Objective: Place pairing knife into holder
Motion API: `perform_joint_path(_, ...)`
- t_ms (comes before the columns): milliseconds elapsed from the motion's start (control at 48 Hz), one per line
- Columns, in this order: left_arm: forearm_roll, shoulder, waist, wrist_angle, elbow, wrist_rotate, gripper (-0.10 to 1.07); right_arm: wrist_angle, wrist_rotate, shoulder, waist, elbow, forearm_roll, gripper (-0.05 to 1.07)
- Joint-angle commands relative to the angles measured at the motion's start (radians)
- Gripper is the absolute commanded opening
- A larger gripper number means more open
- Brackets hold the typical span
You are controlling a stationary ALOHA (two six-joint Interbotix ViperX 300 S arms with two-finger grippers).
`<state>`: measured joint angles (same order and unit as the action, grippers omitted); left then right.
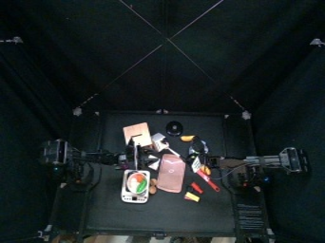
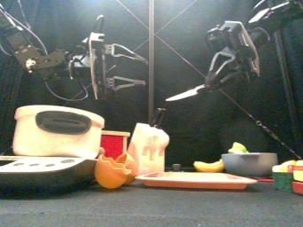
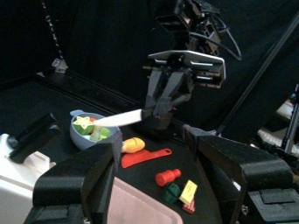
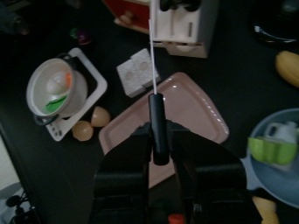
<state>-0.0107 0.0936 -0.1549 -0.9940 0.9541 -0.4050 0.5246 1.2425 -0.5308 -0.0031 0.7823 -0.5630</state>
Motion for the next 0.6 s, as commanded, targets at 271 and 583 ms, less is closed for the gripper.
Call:
perform_joint_path(271,-0.061,0.08,-0.003,-0.011,0.037,0.08,0.92,0.264,-0.008,-0.012,0.018,-0.216,0.103,0.52)
perform_joint_path(583,-0.063,0.087,0.0,-0.011,0.052,0.084,0.92,0.39,-0.227,0.041,-0.049,-0.348,0.279,0.52)
